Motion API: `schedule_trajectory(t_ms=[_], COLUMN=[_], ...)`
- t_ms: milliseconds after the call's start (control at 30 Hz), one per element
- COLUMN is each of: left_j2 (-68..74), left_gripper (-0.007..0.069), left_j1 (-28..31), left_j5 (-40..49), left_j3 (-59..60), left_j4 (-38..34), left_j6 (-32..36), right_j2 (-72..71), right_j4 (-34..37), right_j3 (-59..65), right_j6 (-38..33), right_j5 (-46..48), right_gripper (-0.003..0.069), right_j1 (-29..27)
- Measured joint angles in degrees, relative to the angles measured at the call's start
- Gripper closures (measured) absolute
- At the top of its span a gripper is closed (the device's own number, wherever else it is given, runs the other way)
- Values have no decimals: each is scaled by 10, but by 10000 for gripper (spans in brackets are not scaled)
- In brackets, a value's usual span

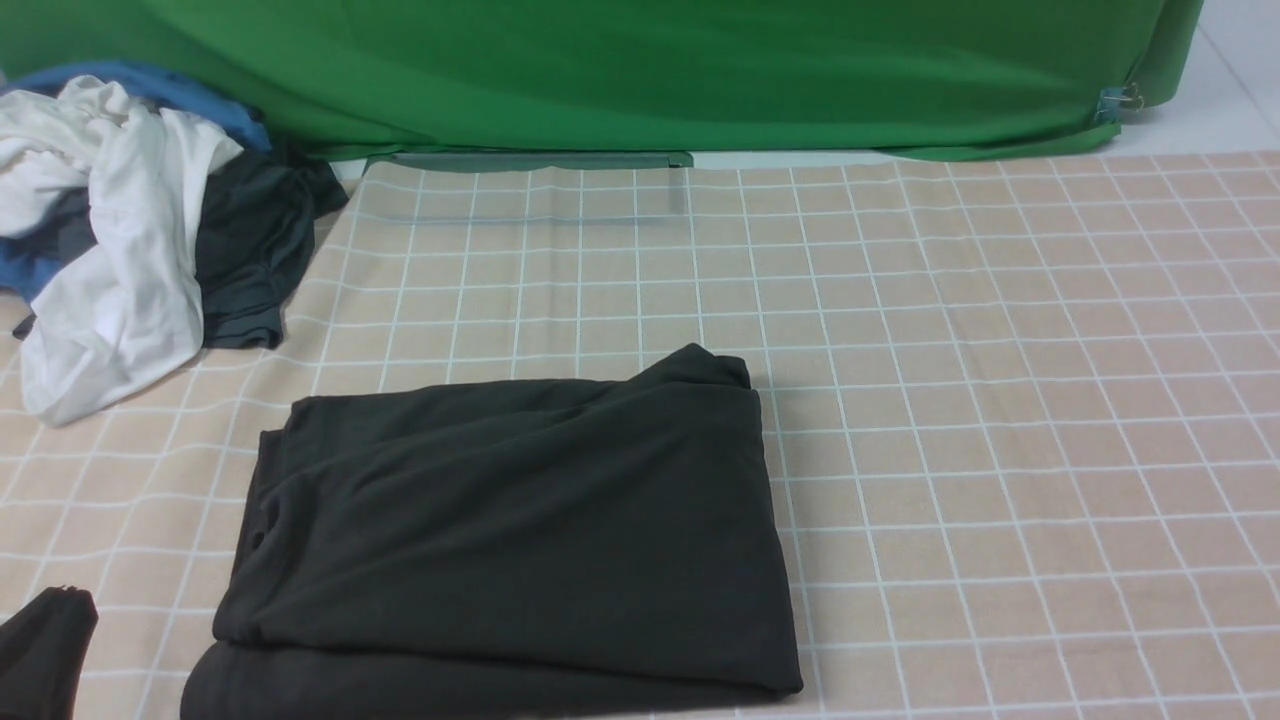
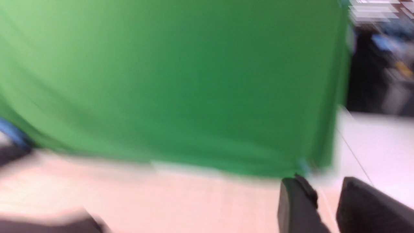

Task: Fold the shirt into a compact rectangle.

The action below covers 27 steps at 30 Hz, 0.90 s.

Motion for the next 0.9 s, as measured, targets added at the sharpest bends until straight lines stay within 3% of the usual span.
schedule_trajectory(t_ms=[100,267,900], left_j2=[0,0,0], left_gripper=[605,605,605], left_j1=[0,0,0], left_j5=[0,1,1], left_j3=[0,0,0], left_j4=[0,0,0], left_j6=[0,-1,-1], right_j2=[1,1,1], right_j4=[1,2,2], right_j3=[85,168,173], right_j6=[-4,-24,-27], right_j5=[3,-18,-48], right_gripper=[424,424,421], right_j1=[-46,-58,-58])
